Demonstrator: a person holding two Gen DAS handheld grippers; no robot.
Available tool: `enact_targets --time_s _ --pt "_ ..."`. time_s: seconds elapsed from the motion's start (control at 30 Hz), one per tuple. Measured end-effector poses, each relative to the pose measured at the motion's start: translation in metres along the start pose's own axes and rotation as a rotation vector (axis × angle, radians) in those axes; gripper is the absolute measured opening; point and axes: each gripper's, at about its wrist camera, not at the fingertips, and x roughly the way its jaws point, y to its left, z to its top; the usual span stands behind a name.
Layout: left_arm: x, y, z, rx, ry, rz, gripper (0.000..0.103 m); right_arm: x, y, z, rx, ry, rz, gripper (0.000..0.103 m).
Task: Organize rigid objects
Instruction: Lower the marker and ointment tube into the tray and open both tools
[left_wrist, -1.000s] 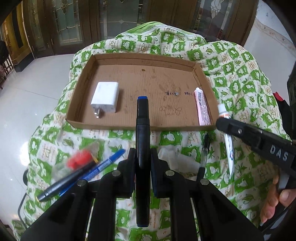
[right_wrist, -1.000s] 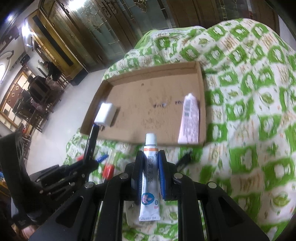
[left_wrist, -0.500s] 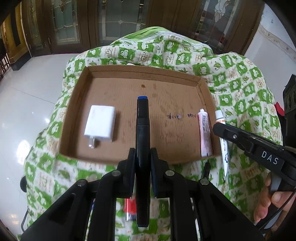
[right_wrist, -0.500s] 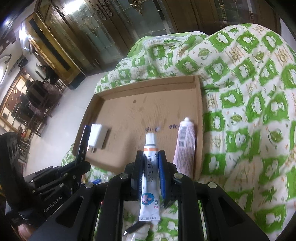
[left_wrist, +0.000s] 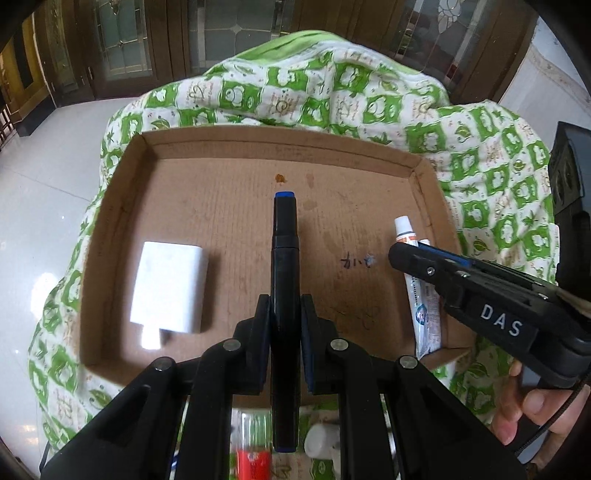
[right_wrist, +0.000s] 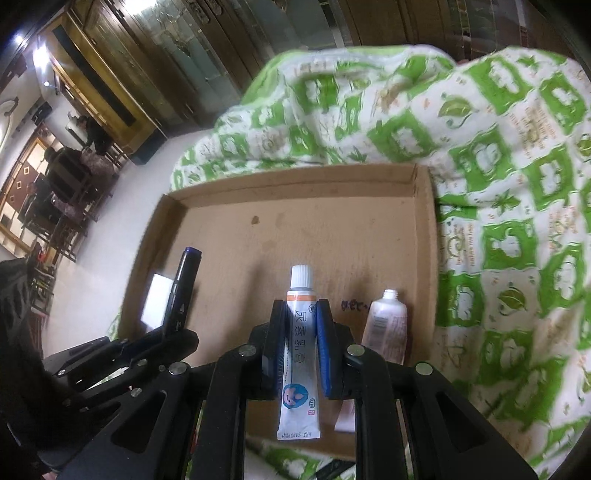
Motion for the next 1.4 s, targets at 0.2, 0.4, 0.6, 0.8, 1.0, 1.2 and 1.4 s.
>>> enact_targets --time_s 0.2,0.4,0.6,0.8,1.0,1.2,1.4 --pt "0.012 0.001 -0.001 0.010 0.009 0.004 0.012 0.018 -0.007 0.000 0.015 0.042 -0.015 0.014" --pt "0.021 0.002 -0.004 0.012 0.014 0.013 0.012 0.024 -0.008 -0.003 0.003 0.058 -0.030 0.014" --pt "0.024 -0.001 -0.004 0.028 0.002 0.034 0.012 0.023 -0.011 -0.004 0.004 0.048 -0.043 0.014" --pt "0.024 0.001 0.001 0.020 -0.013 0.048 0.012 0.024 -0.010 -0.004 0.002 0.037 -0.051 0.017" --pt "0.015 0.010 -0.002 -0.033 -0.011 0.028 0.020 0.016 -0.005 -0.009 -0.006 0.004 -0.058 0.032" --pt "-0.028 0.019 -0.026 -0.031 -0.046 -0.011 0.045 -0.017 -0.006 -0.024 0.051 -0.065 0.000 0.045" --pt "-0.075 0.055 -0.087 -0.086 -0.097 0.006 0.066 -0.056 -0.001 -0.068 0.082 -0.102 0.044 0.067"
